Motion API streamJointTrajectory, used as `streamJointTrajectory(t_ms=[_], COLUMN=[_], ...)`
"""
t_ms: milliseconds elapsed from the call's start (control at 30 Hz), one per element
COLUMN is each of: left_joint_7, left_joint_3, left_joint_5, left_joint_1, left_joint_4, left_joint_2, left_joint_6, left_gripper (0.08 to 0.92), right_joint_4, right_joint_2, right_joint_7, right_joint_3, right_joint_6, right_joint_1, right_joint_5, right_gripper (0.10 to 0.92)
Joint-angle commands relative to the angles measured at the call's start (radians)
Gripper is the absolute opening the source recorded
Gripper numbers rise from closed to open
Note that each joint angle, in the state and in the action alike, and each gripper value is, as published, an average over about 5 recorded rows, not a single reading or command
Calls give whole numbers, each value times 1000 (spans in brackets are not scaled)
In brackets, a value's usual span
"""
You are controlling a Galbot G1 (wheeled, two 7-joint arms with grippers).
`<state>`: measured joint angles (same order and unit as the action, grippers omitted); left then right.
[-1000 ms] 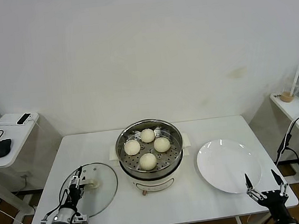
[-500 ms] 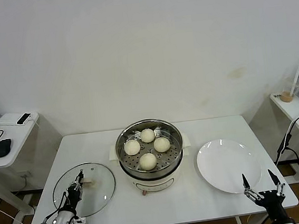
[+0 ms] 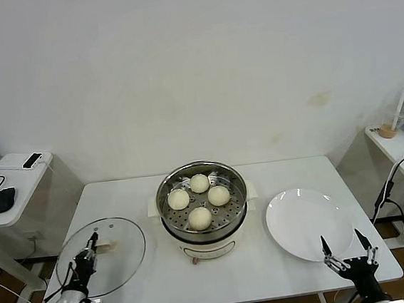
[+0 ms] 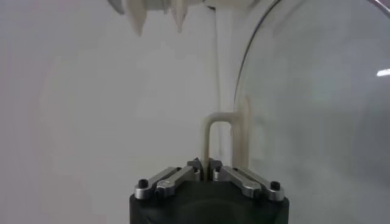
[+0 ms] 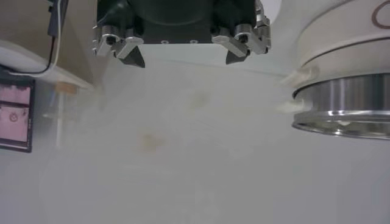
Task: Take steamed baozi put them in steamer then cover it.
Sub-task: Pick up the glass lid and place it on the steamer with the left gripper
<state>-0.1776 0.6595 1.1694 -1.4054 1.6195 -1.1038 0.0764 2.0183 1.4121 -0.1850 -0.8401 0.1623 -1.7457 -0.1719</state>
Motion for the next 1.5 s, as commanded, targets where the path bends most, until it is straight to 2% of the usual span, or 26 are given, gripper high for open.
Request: streamJointTrajectory(t_ms=[33,200,333,533,667,867,1033,1300,1500], left_joint_7=[96,140,181,244,261,304,339,401,450], left_joint_3=[167,180,136,-44,-193,-394,-492,-597,-621], left_joint_5=[-100,-176,-203,-254,-261,-226,-185,-2,110], left_joint_1=[-76,-67,-44,33,125,274,384,544,590], left_joint_4=[189,254,335,425,446,427,380,288,234], left_joint_2=[76,124,159,205,207,170,124,-23,-133], left_joint_6=[-20,-54,-114,-239,-320,-418,-457,-482,-494], left_gripper=[137,137,137,137,137,137,137,137,137], right_joint_4=[-11,-24,-31,-33,-32,-37,-46,-66,-68], right_joint_2=[-9,-13,-13,-8,-4,9,28,46,54], right_joint_7=[-2,-5,-9,-16,-27,-37,-39,-41,-41], right_joint_3=[20,30,38,47,50,65,90,110,109], right_joint_6=[-1,-2,-4,-4,-8,-16,-13,-7,-4], right_joint_1=[7,13,19,19,14,16,19,28,25], right_joint_5=[3,11,21,49,73,118,172,215,231], right_gripper=[823,823,823,823,823,823,823,823,823])
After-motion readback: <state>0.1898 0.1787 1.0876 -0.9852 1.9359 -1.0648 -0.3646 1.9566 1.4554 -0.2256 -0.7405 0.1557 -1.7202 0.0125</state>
